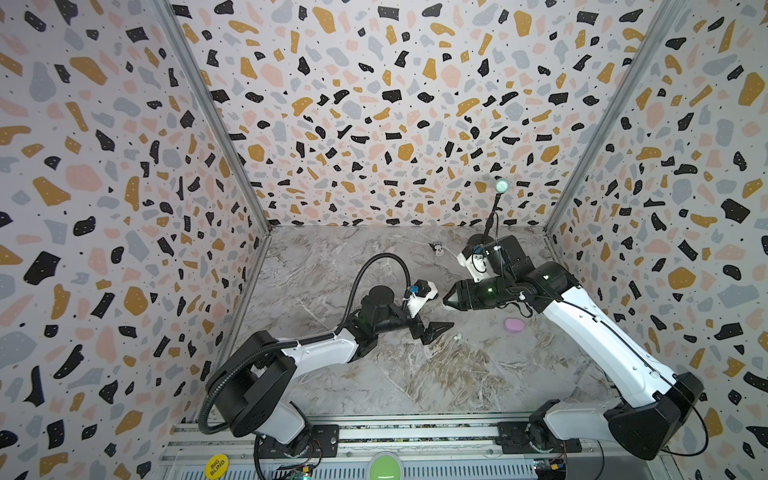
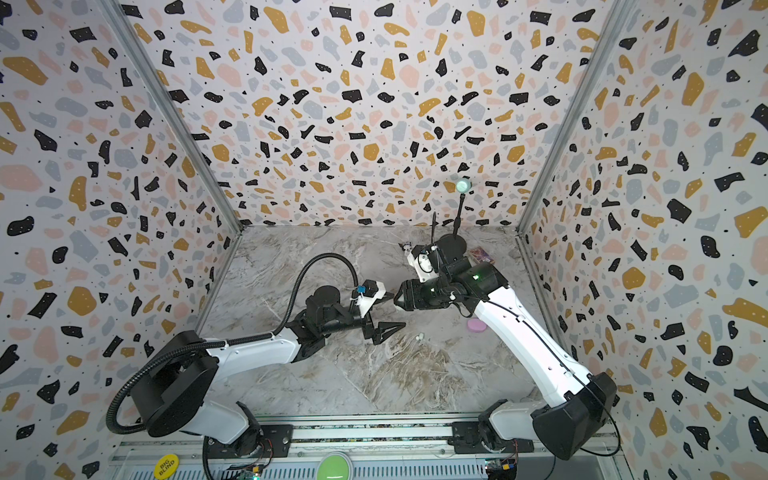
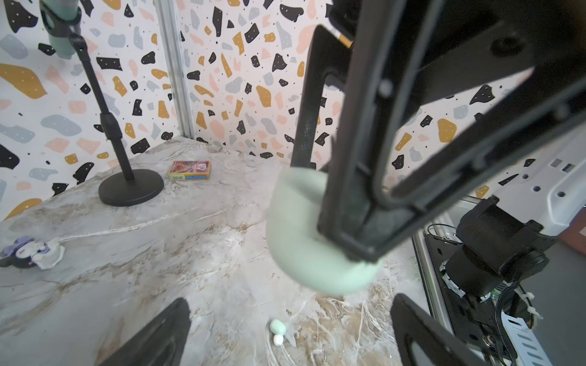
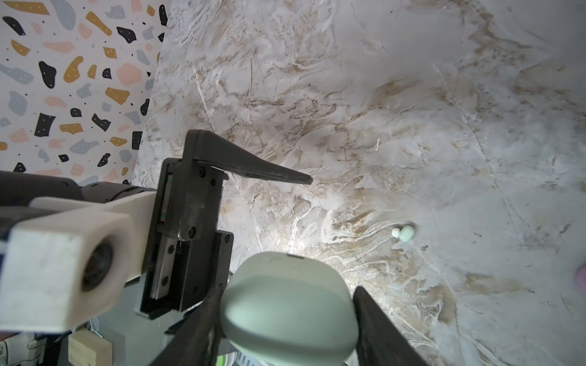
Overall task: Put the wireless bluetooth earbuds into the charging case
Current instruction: 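Lift the mint-green case with the right gripper while the left gripper reaches toward it, then close the left gripper on the mint-green case held by the right gripper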
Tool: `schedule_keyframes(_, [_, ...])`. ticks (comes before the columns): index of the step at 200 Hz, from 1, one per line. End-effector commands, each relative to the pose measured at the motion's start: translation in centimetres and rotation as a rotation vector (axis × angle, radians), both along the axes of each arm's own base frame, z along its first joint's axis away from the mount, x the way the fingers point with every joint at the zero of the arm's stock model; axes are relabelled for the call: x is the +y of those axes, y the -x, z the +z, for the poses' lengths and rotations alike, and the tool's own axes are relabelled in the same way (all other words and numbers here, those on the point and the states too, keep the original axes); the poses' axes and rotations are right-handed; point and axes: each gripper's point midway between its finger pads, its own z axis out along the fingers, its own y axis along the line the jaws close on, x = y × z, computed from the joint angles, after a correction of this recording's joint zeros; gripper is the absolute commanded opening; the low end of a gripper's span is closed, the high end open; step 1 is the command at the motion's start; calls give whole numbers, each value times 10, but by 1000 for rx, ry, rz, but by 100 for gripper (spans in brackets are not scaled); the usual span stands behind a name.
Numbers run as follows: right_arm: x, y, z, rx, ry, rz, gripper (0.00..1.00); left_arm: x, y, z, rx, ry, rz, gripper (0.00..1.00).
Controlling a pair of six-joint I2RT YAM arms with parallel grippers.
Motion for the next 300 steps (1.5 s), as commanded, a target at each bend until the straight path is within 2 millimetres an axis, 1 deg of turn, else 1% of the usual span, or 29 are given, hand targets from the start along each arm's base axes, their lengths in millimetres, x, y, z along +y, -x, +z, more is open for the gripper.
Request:
schedule_keyframes(1, [3,13,-2,14,7,50,52,-8,3,29,-94,61,-40,97])
schedule_keyframes(20, [8,15,-4,16,11,66,52,-10,4,30,-102,53,-58,93])
schedule_keyframes(41, [12,16,-5,20,16,84,52,-13,7,30,-102,37,-86,87])
schedule_keyframes(70, [15,17,-9,26,35,92,52,-14,9,32,-107,39,-104,81])
schedule_keyframes(103, [17,16,-6,25,29,87,52,-18,11,28,-97,25,-126,76])
schedule_keyframes(134, [16,15,-1,23,32,74,52,-18,13,18,-94,-10,-137,75])
schedule_keyframes(153, [16,15,2,24,32,70,52,-17,13,16,-98,-16,-133,75])
schedule_keyframes(183, [16,15,3,30,26,67,52,-17,12,17,-104,-15,-125,73])
schedule_keyframes(201, [17,15,3,31,19,65,52,-17,13,19,-107,-8,-124,70])
schedule_keyframes(251, [19,14,5,41,-3,50,52,-16,12,28,-114,26,-108,65])
schedule_keyframes(300, [17,12,8,61,-36,26,52,-16,16,28,-120,38,-105,61])
